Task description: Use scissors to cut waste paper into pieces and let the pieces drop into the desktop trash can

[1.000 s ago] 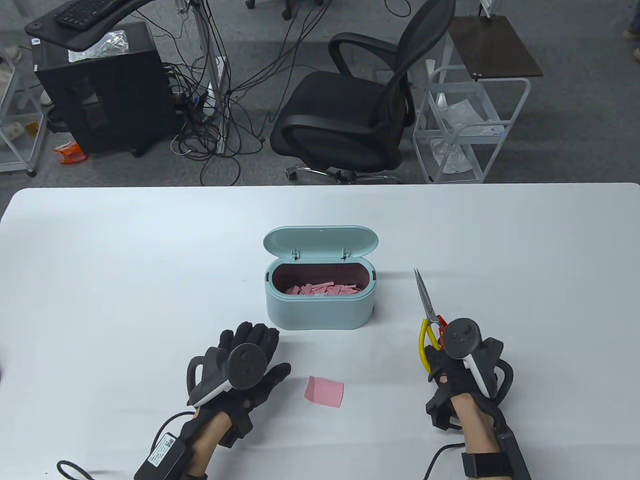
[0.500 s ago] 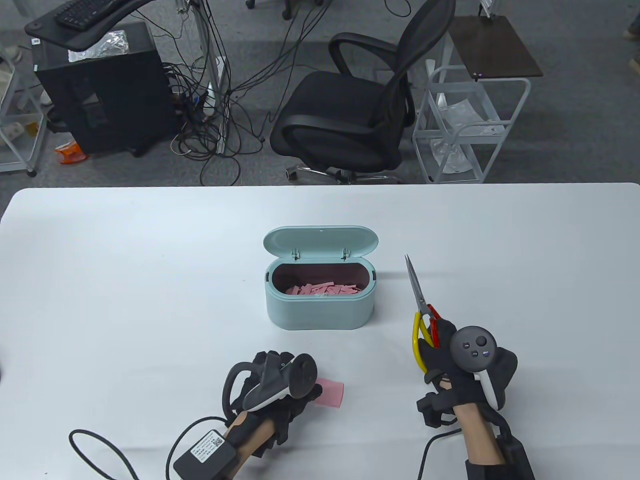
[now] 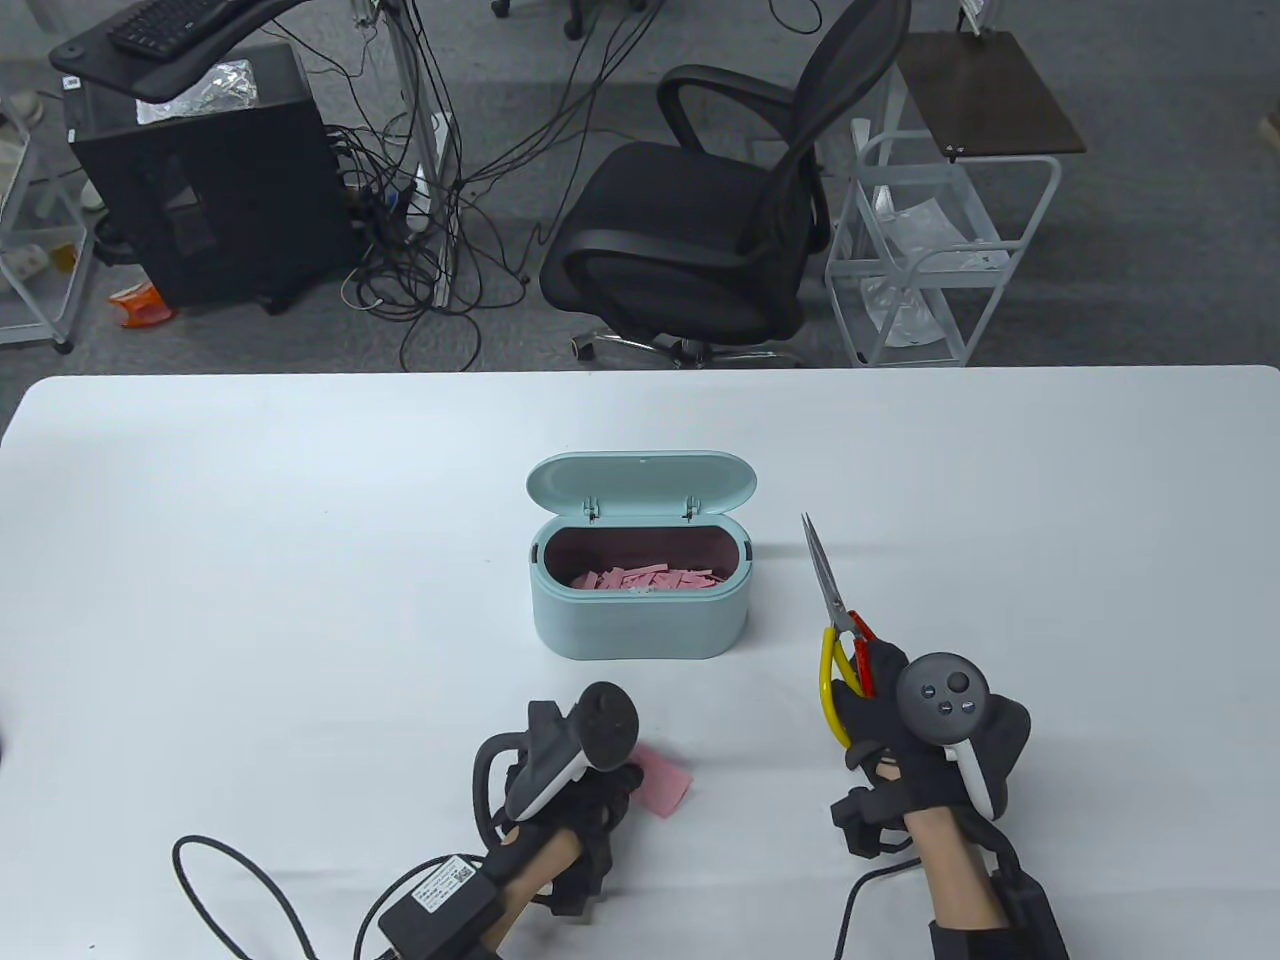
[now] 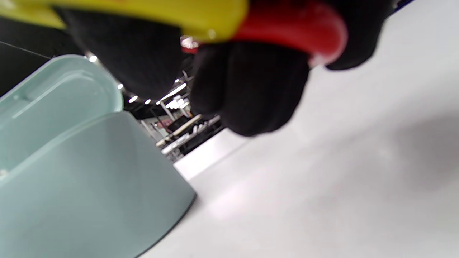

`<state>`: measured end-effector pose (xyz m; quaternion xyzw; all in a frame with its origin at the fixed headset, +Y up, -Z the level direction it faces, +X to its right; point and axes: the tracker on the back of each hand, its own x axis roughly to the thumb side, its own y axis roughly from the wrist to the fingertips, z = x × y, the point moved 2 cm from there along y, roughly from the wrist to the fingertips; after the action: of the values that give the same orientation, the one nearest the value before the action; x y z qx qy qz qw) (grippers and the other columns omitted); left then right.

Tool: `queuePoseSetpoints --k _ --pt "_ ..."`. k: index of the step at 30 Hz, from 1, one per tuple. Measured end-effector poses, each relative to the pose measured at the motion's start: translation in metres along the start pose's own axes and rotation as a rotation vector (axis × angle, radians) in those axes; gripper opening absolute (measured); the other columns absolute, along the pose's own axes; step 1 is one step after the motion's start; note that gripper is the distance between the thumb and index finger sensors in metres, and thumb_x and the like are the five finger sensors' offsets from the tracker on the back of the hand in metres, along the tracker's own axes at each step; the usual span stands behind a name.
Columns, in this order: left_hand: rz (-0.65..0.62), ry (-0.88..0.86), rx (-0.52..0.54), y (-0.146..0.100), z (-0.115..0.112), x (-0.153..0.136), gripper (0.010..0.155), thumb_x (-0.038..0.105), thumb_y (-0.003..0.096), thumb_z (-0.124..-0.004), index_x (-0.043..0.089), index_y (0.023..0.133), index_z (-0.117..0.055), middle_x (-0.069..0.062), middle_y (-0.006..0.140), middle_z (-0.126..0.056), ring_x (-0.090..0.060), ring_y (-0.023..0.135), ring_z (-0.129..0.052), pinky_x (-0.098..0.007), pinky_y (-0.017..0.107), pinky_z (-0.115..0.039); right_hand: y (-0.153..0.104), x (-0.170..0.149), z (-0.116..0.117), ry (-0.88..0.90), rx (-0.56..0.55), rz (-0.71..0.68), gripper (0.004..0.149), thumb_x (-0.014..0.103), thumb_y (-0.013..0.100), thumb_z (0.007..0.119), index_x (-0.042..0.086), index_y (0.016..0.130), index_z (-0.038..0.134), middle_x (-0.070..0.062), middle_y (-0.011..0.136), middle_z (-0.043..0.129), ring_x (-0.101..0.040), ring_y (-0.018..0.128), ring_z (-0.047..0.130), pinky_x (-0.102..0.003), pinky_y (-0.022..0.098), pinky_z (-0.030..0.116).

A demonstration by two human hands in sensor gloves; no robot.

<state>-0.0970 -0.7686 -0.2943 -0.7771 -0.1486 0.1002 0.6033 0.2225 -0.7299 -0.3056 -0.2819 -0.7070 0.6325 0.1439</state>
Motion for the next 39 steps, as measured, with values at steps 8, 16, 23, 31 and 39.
queuePoseSetpoints --k 8,16,23,31,39 --pt "-0.097 -0.301 0.26 -0.008 0.058 -0.003 0.039 0.042 0.0336 -0.095 0.023 0.068 -0.1 0.003 0.056 -0.11 -0.023 0.049 -0.11 -0.048 0.057 -0.083 0.003 -0.009 0.007 0.215 0.058 0.033 0.061 0.042 0.036 0.085 0.01 0.086 0.068 0.002 0.061 0.096 -0.015 0.034 0.103 -0.054 0.058 0.078" --pt "-0.145 -0.362 0.536 0.0 0.109 0.004 0.039 0.039 0.0355 -0.093 0.022 0.07 -0.099 0.002 0.06 -0.109 -0.025 0.053 -0.107 -0.05 0.06 -0.079 0.005 -0.013 0.01 0.299 0.057 0.036 0.061 0.042 0.037 0.085 0.01 0.086 0.068 0.002 0.061 0.096 -0.015 0.034 0.103 -0.054 0.057 0.079" --pt "-0.093 -0.429 0.589 0.031 0.12 0.009 0.039 0.038 0.0376 -0.091 0.022 0.073 -0.098 0.002 0.063 -0.108 -0.025 0.057 -0.106 -0.054 0.066 -0.071 0.005 -0.011 0.013 0.387 0.069 0.005 0.061 0.044 0.036 0.085 0.011 0.086 0.068 0.003 0.06 0.095 -0.014 0.033 0.103 -0.053 0.057 0.079" --pt "-0.045 -0.485 0.56 0.054 0.114 0.002 0.039 0.041 0.0406 -0.087 0.023 0.075 -0.096 0.003 0.066 -0.106 -0.026 0.067 -0.102 -0.068 0.073 -0.048 0.005 -0.001 0.021 0.45 0.11 -0.072 0.062 0.046 0.036 0.085 0.012 0.085 0.069 0.004 0.059 0.096 -0.013 0.031 0.102 -0.051 0.057 0.081" --pt "0.002 -0.629 0.473 0.07 0.101 -0.023 0.04 0.045 0.0432 -0.081 0.023 0.074 -0.095 0.004 0.066 -0.105 -0.027 0.069 -0.1 -0.07 0.072 -0.042 0.005 0.032 0.034 0.612 0.148 -0.108 0.066 0.059 0.035 0.08 0.014 0.083 0.073 0.006 0.054 0.098 -0.012 0.026 0.102 -0.049 0.054 0.083"
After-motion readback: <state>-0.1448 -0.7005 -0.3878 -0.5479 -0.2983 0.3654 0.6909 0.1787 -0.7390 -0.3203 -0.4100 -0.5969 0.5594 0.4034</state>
